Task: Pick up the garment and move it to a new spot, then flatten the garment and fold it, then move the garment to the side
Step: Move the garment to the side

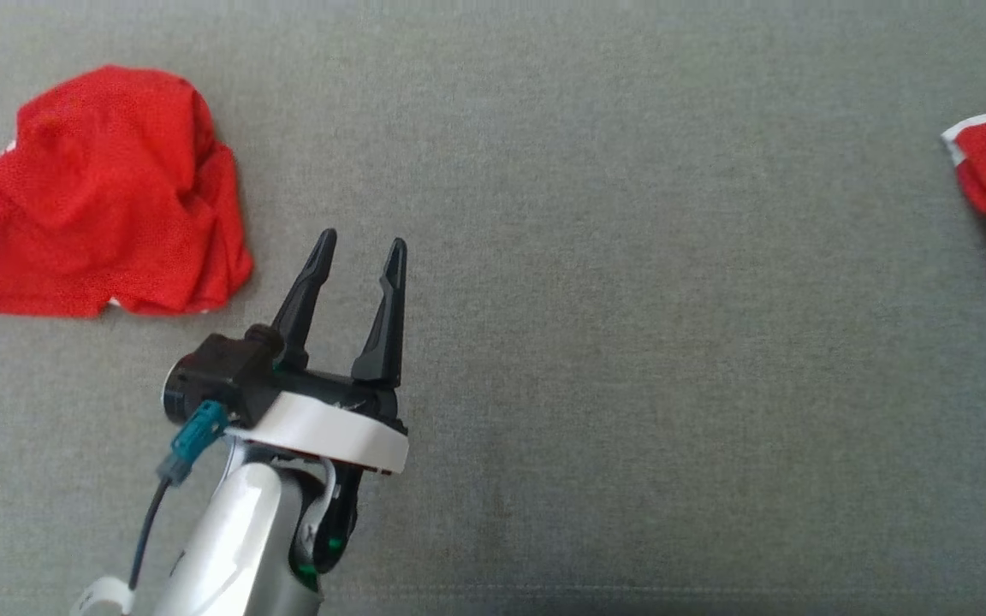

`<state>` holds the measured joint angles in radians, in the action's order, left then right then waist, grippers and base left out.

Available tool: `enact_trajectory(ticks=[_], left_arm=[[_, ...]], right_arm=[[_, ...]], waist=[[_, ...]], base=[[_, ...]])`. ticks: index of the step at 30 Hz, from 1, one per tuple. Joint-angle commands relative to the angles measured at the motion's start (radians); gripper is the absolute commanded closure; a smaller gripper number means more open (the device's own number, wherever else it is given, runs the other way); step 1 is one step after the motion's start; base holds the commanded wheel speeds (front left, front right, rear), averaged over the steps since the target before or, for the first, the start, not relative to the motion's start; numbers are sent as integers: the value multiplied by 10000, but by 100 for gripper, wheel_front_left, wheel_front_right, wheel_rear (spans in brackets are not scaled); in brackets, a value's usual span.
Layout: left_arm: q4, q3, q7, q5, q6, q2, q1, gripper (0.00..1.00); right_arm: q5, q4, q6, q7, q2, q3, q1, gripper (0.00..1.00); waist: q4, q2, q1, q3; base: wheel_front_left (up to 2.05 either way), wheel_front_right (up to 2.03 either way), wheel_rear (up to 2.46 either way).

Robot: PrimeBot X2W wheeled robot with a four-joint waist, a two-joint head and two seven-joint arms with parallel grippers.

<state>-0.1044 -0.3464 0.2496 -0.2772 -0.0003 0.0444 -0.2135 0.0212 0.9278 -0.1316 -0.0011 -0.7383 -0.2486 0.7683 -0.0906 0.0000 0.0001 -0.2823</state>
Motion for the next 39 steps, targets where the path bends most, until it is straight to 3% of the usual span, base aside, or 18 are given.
enact_trajectory(ticks=[1,7,11,12,18,23,27,39], left_arm=[[268,349,122,-38,-32,58,-110,0],[246,592,122,-50,-46,58,267,0],[351,868,122,-66,5,58,570,0],[351,868,122,-66,5,58,570,0],[536,1405,122,67,-40,58,1217,0],[668,1645,122,68,-21,58,1573,0],[799,1456,122,556,-416,58,1785,0],[989,1684,122,648,-281,58,2253,0]], right_arm=[[-156,-388,9,-112,68,195,31,0],[-70,-1488,9,-573,1912,1388,-507,0],[139,-2696,9,-965,3176,1604,-1198,0],[139,-2696,9,-965,3176,1604,-1198,0],[281,-4435,9,-1611,5101,1635,-3099,0],[414,-5280,9,-2187,6188,1846,-4614,0],[564,-5848,9,-2503,6728,2344,-5560,0],[1336,-7626,9,-2605,6878,2363,-7653,0]], waist=[[49,0,-1,321],[182,0,-1,1219],[240,0,-1,1764],[240,0,-1,1764],[209,0,-1,2480],[135,0,-1,2782],[97,0,-1,2888],[302,0,-1,3002]], base=[[0,0,0],[0,0,0],[0,0,0],[0,0,0],[0,0,0],[0,0,0],[0,0,0],[0,0,0]])
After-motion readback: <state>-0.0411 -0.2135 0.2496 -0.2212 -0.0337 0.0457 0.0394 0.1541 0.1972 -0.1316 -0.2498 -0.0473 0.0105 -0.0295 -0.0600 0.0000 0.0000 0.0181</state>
